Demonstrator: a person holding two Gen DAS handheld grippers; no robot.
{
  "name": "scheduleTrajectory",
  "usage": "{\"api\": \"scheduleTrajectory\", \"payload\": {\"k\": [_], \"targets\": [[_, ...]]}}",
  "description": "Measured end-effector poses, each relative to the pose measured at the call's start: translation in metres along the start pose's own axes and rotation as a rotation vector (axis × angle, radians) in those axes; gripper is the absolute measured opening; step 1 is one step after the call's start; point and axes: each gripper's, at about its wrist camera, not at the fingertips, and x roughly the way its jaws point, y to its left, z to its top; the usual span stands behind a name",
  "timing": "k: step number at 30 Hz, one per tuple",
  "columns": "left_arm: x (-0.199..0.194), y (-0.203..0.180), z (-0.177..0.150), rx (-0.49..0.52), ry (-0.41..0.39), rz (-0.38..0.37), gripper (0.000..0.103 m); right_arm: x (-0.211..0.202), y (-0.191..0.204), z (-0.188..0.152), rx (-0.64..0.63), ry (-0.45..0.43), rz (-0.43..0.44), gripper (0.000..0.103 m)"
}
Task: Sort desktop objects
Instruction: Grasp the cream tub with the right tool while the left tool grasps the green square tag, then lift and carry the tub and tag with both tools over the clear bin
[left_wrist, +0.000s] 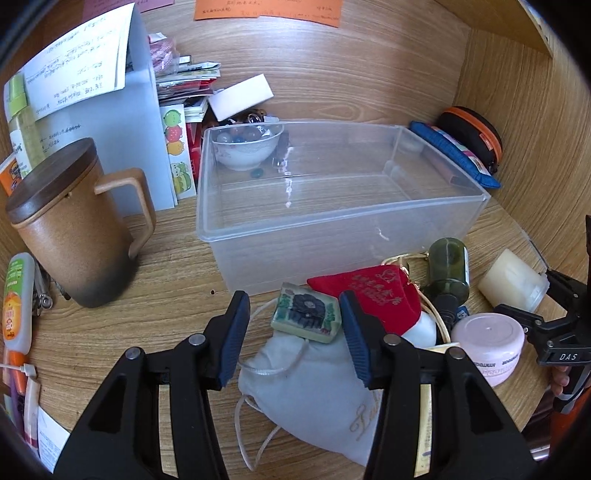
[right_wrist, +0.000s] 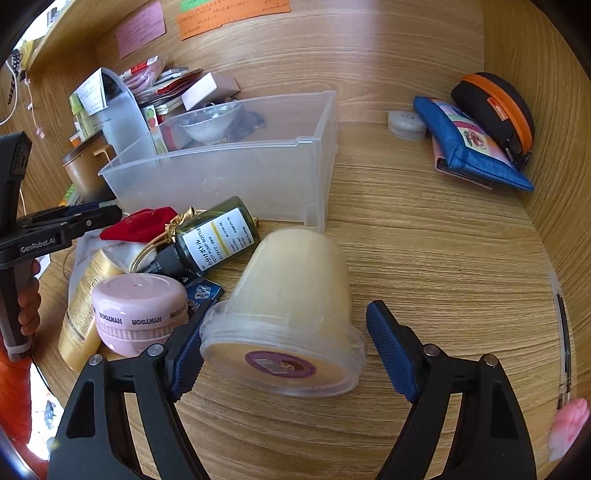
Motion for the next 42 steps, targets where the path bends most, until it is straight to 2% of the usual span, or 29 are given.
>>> {"api": "scheduleTrajectory", "payload": {"k": [1, 3, 5, 11, 13, 15, 19, 26, 31, 42], "targets": [[0.001, -0.002, 0.000, 0.010, 0.002, 0.001, 0.050, 0.001, 0.000, -0.001, 0.001, 0.007, 0.001, 0.079], [0.002, -0.005, 0.000, 0.024, 0.004, 0.004, 0.050, 0.004, 0.001, -0.001, 0.005, 0.020, 0.013, 0.071], [0.004, -0.006, 0.000, 0.031, 0.007, 0.001, 0.050, 0.006, 0.002, -0.002, 0.007, 0.029, 0.039, 0.067], [0.012, -0.001, 0.000, 0.014, 0.033, -0.042, 0.049, 0.004, 0.005, -0.003, 0.005, 0.010, 0.020, 0.067], [0.014, 0.000, 0.001, 0.005, 0.037, -0.066, 0.040, 0.003, 0.002, -0.003, 0.024, 0.001, 0.031, 0.067], [0.013, -0.001, 0.001, 0.006, 0.035, -0.065, 0.039, 0.001, 0.001, -0.004, 0.038, -0.009, 0.039, 0.067], [0.007, -0.007, 0.001, 0.034, 0.010, -0.028, 0.039, -0.005, 0.000, -0.003, 0.057, -0.027, 0.042, 0.067], [-0.012, -0.007, 0.006, 0.039, -0.040, -0.023, 0.039, -0.021, -0.008, 0.000, 0.088, -0.065, 0.038, 0.067], [-0.028, -0.007, 0.013, 0.026, -0.079, -0.032, 0.039, -0.033, -0.008, 0.009, 0.075, -0.098, 0.028, 0.067], [-0.069, 0.002, 0.022, 0.022, -0.158, 0.005, 0.039, -0.064, 0.007, 0.042, -0.002, -0.174, 0.041, 0.067]]}}
